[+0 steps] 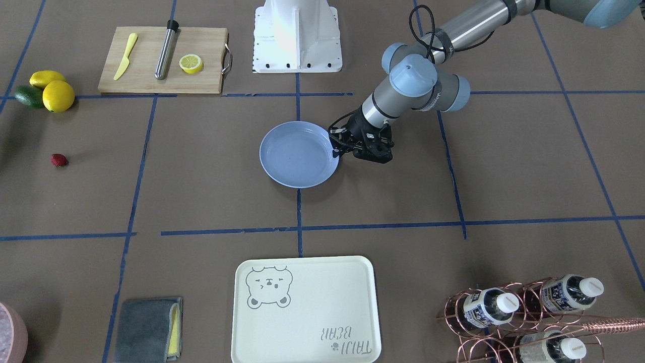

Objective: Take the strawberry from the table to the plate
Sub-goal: 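Release the plate rim and raise the left gripper while the right arm moves in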

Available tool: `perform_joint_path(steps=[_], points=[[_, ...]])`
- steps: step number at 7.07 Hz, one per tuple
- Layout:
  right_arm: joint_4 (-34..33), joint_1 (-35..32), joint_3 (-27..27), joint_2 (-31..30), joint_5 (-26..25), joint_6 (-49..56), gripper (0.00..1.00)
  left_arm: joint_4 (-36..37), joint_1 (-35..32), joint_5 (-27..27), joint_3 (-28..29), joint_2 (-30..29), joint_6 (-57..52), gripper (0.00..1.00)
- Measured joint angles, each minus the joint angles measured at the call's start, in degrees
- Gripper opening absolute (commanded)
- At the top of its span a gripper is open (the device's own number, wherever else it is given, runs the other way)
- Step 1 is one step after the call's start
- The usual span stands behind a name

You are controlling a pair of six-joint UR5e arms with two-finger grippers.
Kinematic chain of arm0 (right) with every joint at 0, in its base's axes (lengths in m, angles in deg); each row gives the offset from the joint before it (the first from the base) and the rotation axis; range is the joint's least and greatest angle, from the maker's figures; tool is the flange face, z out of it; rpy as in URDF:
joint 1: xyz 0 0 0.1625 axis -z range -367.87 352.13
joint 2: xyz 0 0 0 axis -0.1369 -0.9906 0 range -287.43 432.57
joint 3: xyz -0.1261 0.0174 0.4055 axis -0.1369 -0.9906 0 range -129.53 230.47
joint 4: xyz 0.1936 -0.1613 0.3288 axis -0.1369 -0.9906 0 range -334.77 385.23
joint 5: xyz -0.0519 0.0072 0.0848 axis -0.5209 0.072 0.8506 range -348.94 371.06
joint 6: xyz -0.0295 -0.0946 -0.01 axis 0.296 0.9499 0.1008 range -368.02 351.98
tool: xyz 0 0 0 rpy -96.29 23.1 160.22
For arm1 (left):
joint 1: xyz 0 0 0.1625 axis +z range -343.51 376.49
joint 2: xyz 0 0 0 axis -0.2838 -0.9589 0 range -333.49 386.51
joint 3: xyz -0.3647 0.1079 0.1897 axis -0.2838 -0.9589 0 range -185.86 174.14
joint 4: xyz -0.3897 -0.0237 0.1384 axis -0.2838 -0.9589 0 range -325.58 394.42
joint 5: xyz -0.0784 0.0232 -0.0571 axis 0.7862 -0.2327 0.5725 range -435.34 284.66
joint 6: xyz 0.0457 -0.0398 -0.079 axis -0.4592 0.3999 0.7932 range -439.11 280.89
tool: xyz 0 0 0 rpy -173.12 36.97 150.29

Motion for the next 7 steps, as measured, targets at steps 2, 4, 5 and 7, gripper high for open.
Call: perform_joint_path(steps=[2,4,5,7], points=[[0.0,1.1,0.2,0.2,0.8,0.0,1.00,-0.2,0.0,-1.6,-0.1,0.4,-0.1,0.77],[0.1,2.5,0.7,1.2,4.0,-1.1,1.00,-0.4,-1.1,-1.8,-2.3,0.6,-0.2,0.79],[0.3,3.4,2.0,1.4,4.6,-4.6,1.00,-0.4,-2.5,-1.6,-4.5,0.6,-0.1,0.80],[7.7,8.0,4.6,0.7,1.1,-20.8,1.00,-0.3,-3.6,-1.6,-6.8,0.6,0.3,0.82]])
